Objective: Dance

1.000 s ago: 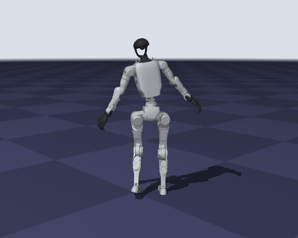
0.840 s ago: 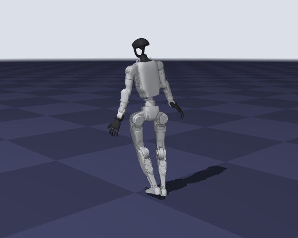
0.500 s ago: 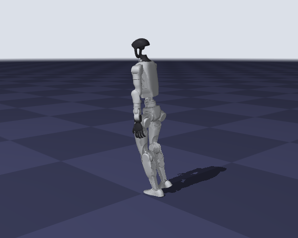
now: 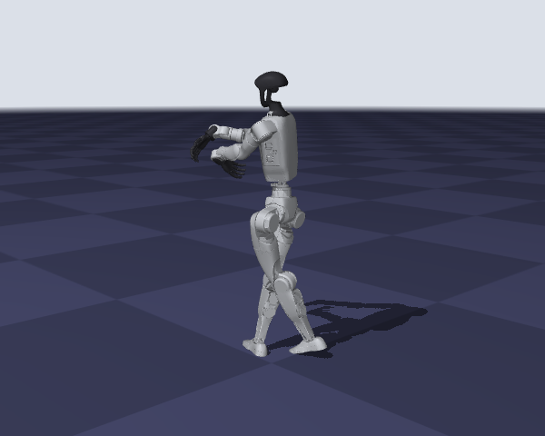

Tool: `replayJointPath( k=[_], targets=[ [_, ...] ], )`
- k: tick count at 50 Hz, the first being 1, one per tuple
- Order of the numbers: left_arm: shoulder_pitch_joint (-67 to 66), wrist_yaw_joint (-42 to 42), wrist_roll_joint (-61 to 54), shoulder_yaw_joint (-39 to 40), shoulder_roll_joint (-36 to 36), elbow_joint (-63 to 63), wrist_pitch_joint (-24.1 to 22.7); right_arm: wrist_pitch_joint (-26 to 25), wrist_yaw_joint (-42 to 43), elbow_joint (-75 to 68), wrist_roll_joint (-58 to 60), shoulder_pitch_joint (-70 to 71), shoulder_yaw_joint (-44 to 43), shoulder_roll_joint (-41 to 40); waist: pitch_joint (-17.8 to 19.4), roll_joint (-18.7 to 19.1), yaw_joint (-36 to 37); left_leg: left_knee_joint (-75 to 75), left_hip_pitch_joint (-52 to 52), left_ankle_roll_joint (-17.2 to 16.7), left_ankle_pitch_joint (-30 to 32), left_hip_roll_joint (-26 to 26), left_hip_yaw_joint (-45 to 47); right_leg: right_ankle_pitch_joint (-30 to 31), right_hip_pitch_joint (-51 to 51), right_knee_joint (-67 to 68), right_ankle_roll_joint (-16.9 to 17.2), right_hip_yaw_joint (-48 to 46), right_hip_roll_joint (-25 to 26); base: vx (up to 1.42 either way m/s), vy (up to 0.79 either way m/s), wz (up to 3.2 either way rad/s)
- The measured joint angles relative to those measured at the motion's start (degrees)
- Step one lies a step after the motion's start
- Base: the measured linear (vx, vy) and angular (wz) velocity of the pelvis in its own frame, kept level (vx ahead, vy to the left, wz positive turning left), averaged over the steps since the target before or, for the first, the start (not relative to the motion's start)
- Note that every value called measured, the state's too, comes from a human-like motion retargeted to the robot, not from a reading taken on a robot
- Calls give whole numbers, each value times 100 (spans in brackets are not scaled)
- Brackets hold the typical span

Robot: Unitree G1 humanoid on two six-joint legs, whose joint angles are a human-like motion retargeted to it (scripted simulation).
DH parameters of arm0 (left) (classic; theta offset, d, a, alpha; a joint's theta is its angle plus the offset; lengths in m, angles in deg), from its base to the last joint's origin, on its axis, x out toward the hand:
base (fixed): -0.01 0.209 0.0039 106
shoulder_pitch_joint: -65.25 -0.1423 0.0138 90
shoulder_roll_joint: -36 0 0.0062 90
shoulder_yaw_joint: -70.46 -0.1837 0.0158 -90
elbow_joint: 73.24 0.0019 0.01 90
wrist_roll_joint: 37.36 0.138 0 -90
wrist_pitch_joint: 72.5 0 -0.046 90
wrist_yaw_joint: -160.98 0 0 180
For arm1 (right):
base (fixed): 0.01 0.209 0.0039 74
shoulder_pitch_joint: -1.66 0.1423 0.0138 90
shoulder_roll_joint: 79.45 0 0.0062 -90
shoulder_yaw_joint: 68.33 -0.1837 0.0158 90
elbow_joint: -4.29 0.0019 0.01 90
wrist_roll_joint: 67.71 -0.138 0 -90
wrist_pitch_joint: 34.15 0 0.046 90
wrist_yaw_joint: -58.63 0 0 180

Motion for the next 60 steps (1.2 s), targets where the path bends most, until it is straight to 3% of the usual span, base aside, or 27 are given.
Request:
replayJointPath(
  k=[7, 9, 12, 15, 17, 18, 20, 23, 26, 29, 32, 38, 45, 50, 55, 60],
  targets=[
    [-99, -905, -1423, 364, 395, -940, -286, 1090, 599, 1031, -1422, -163, -377, -890, -2, 338, -247, 508, -100, 0, 511, -84, 265, -154, 36, 405, 180, 347, -141, 6, -11, -49],
    [-424, -1254, -2069, 552, 566, -941, -412, 1439, 604, 1182, -2402, -460, -248, -936, -107, 442, -471, 646, -155, -76, 489, -75, 372, -353, -42, 570, 186, 385, -213, 8, 11, -36],
    [-938, -1546, -2714, 1070, 753, -661, -894, 1622, 43, 1401, -4026, -1035, -271, -930, -158, 604, -710, 1046, -209, -487, 28, -18, 267, -673, -94, 889, 52, 460, -202, 13, 3, -74],
    [-1272, -1635, -2951, 1697, 902, 121, -1343, 1901, -185, 1182, -4065, -1633, -762, -2294, -44, 784, -647, 1463, -301, -257, -689, -24, 230, -904, -183, 1397, 60, 856, -188, 10, 3, -127],
    [-1495, -1515, -3096, 2243, 733, 844, -1310, 1983, -403, 847, -4702, -2015, -1054, -2817, -115, 885, -623, 1543, -599, -376, -485, -90, -8, -1101, -334, 1731, -12, 969, -73, 0, 11, -150],
    [-1585, -1497, -3187, 2544, 600, 1257, -1200, 1964, -635, 638, -5229, -2259, -1220, -2935, -132, 844, -654, 1957, -798, -140, -460, -224, 59, -1192, -433, 1954, -1, 1154, -122, 3, 13, -134],
    [-1839, -1595, -3462, 3005, 235, 2004, -962, 1896, -1051, 162, -6120, -2722, -1656, -3173, -167, 902, -734, 2402, -1027, -44, -444, -255, 180, -1365, -586, 2379, 22, 1392, -78, 8, 9, -126],
    [-2378, -2026, -3820, 3683, -491, 2704, -1047, 1697, -1412, -709, -6813, -3200, -2690, -3327, -106, 959, -823, 3100, -1116, 0, -938, 82, 718, -1434, -564, 2674, -201, 1679, 296, 11, -14, -143],
    [-3093, -2691, -4164, 4385, -1223, 3035, -1216, 1550, -1352, -1794, -7049, -3610, -3732, -2895, 7, 1070, -1067, 3636, -1144, 0, -1320, 186, 879, -1542, -538, 3054, -174, 2030, 625, 5, 4, -108],
    [-3877, -3002, -4492, 5097, -1926, 3066, -1133, 1335, -858, -2864, -7027, -4142, -4613, -2181, -119, 1177, -1376, 3770, -1148, 0, -1563, 277, 1121, -1770, -679, 3313, 10, 2489, 943, 2, 26, -82],
    [-4622, -3096, -4493, 5731, -2693, 3032, -872, 993, -266, -3630, -6963, -4945, -5370, -1336, -214, 1324, -1618, 3767, -1061, 0, -1718, 370, 1355, -1913, -661, 3475, 166, 2698, 1120, 11, 16, -72],
    [-5490, -2946, -3420, 6527, -4344, 3034, -129, -15, 790, -3631, -6135, -6724, -7070, 121, -325, 1529, -1890, 3669, -1030, 0, -1427, 492, 1401, -1623, -482, 3247, 48, 2671, 1125, 2, -1, -21],
    [-5394, -2049, -1835, 6597, -6045, 2996, 179, -1370, 2167, -3628, -3769, -8229, -9214, 1767, -512, 1652, -1744, 2212, -534, 0, -474, 340, 1339, -1033, -37, 2298, 130, 2696, 888, -6, 1, -1],
    [-4841, -1669, -1476, 6422, -6964, 2988, 274, -1946, 1860, -3513, -1832, -9011, -9935, 2836, -721, 1713, -1784, 1045, -419, 0, 421, 77, 1120, -426, 6, 1576, 211, 2565, 670, -18, 5, 13],
    [-4079, -1373, -1380, 6142, -7670, 2933, 197, -2211, 2070, -3549, -871, -9530, -10422, 3845, -870, 1786, -1928, 152, -429, -19, 1073, -247, 583, 40, -127, 1034, 326, 2509, 563, -21, 9, 22],
    [-3326, -2108, -1735, 5831, -8146, 2775, -185, -2153, 3180, -3440, -1000, -9923, -10687, 4527, -821, 1780, -1794, -380, -241, -110, 1234, -273, 473, 460, -1, 606, 349, 2556, 691, -11, 0, -25]
  ],
)
